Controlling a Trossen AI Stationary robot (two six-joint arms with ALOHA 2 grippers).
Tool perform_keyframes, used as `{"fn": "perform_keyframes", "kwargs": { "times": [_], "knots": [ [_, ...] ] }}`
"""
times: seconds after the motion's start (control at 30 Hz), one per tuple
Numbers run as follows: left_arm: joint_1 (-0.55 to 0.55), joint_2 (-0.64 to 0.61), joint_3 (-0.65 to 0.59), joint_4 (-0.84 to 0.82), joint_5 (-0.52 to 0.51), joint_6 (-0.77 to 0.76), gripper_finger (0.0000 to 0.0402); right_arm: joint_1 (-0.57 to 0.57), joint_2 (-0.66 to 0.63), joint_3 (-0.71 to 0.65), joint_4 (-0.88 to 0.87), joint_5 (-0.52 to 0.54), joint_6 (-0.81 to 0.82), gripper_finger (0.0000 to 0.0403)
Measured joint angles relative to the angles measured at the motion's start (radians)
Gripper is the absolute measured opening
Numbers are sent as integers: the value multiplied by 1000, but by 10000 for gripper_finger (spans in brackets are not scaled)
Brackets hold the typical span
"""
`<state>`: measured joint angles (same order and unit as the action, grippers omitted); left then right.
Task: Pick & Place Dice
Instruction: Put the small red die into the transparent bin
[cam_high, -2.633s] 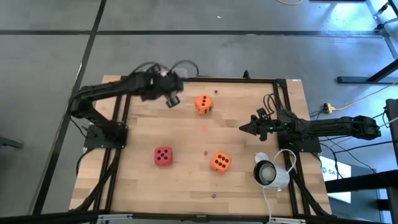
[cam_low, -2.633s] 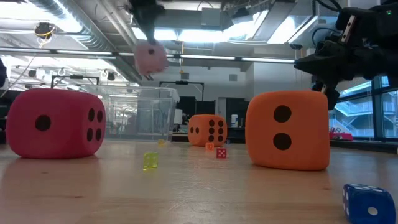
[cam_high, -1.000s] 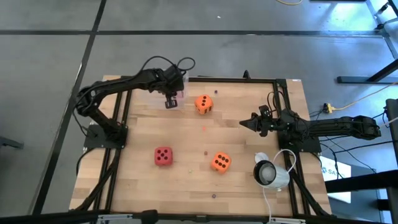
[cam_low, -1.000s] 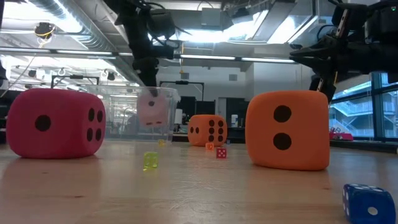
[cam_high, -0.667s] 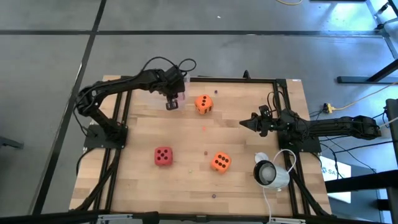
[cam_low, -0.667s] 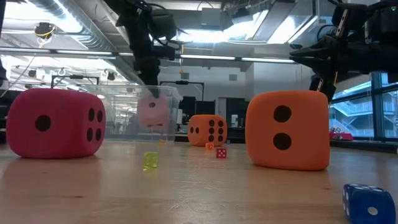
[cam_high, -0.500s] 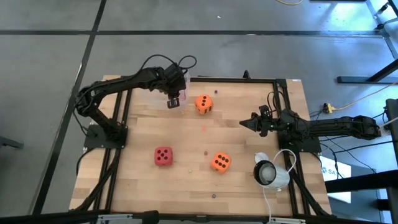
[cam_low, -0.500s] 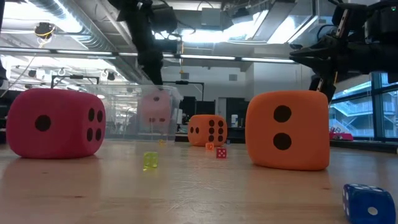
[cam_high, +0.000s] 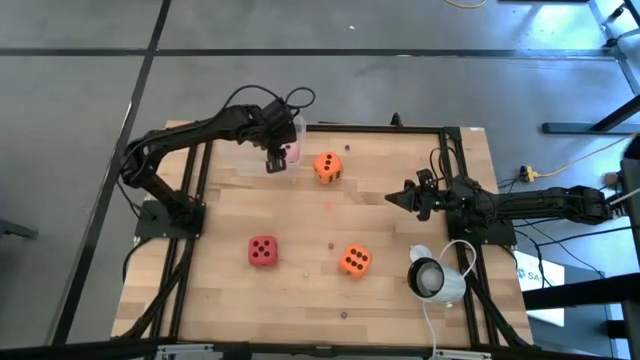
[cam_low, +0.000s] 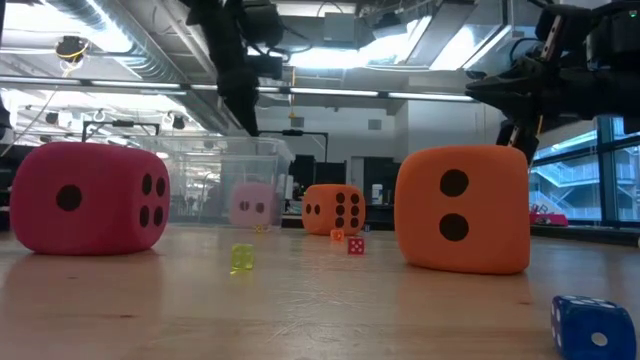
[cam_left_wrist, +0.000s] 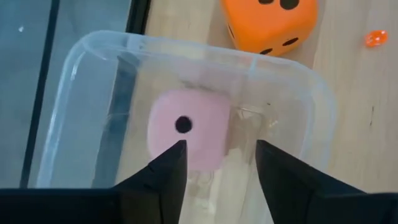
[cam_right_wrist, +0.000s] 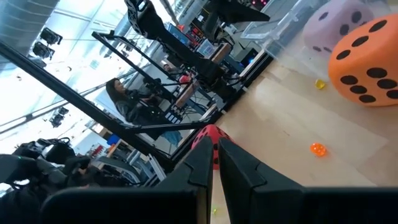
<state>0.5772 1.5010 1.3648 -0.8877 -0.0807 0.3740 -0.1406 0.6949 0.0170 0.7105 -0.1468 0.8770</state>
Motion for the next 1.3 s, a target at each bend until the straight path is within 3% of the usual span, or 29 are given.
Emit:
{"fn": "perform_keyframes", "kwargs": {
  "times": [0.13,0.2,0.33,0.4,0.57,0.7,0.77,1.0,1.17,1.3],
  "knots": [
    [-1,-13,91,-96,-26,-28,188,0,0,0,0,2,-49,27],
    [0,-26,171,-152,-16,-125,189,0,0,2,-4,4,-74,27],
    [6,-125,208,-80,233,-411,189,0,0,106,-229,-35,-163,27],
    [-30,-198,163,11,282,-496,189,0,3,216,-445,-41,-264,27],
    [-189,-385,-7,146,161,-660,189,0,33,528,-837,154,-531,27],
    [-325,-521,-120,248,63,-784,189,-8,86,711,-991,413,-658,27],
    [-394,-573,-163,270,-1,-825,189,-45,123,775,-1039,464,-707,27],
    [-563,-694,-259,277,-248,-857,189,-210,286,878,-1083,243,-653,27],
    [-609,-705,-271,279,-298,-860,189,-290,455,915,-1060,132,-676,40],
    [-617,-694,-271,279,-299,-860,189,-344,613,978,-1055,58,-660,79]
  ]
}}
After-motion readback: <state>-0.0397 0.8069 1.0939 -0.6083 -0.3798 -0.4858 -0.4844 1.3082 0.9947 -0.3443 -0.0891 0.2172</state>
